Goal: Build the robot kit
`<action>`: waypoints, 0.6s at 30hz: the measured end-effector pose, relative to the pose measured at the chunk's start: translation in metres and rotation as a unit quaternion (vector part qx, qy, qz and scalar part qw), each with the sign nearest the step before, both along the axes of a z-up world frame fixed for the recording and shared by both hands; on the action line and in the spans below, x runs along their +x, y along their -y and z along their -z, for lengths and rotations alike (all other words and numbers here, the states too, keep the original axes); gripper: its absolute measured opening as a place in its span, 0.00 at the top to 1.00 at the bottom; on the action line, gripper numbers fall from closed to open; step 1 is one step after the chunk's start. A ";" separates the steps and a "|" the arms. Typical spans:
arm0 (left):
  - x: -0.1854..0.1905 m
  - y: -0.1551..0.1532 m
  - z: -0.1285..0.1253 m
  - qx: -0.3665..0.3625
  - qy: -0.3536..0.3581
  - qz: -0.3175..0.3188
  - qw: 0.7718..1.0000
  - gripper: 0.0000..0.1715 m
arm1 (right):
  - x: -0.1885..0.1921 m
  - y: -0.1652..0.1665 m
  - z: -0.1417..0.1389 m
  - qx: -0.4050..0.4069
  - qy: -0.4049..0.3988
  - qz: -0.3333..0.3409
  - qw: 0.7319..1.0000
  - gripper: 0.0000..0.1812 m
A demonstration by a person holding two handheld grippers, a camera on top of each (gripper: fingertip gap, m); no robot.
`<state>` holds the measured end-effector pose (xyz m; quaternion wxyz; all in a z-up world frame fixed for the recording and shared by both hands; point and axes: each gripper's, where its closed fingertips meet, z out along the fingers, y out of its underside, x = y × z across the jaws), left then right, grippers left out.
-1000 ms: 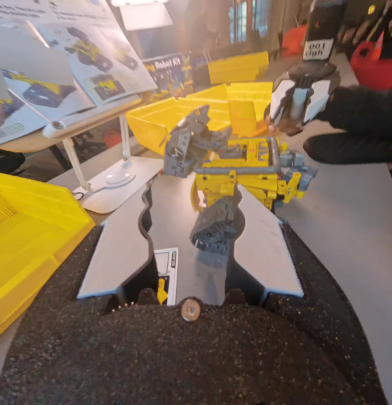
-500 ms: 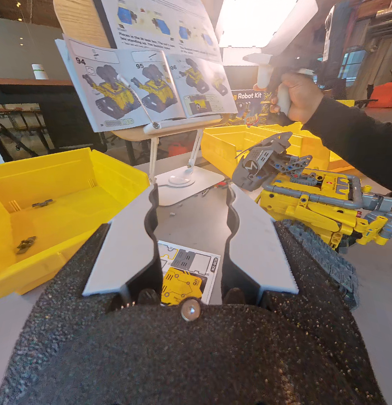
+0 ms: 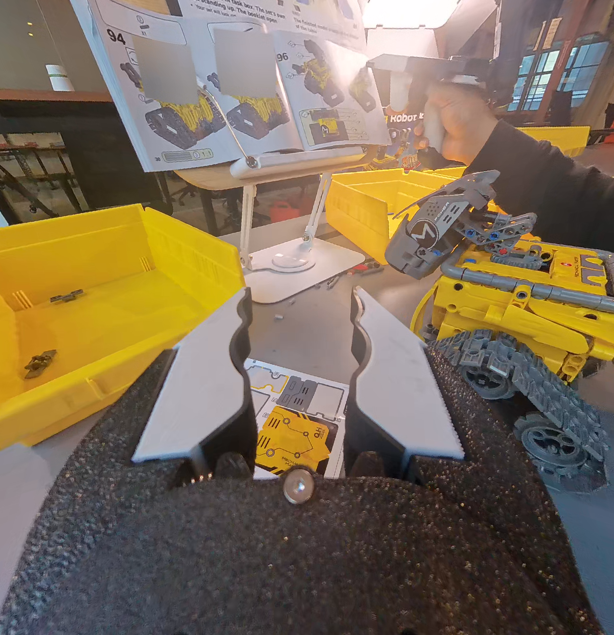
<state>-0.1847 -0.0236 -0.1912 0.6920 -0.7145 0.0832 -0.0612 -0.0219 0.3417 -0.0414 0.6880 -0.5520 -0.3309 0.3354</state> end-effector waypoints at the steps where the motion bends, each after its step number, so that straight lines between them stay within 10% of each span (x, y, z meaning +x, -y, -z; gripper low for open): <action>1: -0.001 0.000 0.000 -0.001 0.002 -0.001 1.000 0.67 | -0.001 0.000 0.000 0.001 -0.002 0.000 1.000 0.99; 12: -0.058 0.016 -0.021 0.002 -0.022 -0.110 0.994 0.69 | -0.008 0.038 -0.029 0.030 -0.015 -0.040 0.999 0.98; 18: -0.080 0.034 0.036 -0.231 -0.054 -0.092 0.967 0.58 | -0.031 0.132 -0.029 0.079 0.058 -0.171 0.980 0.94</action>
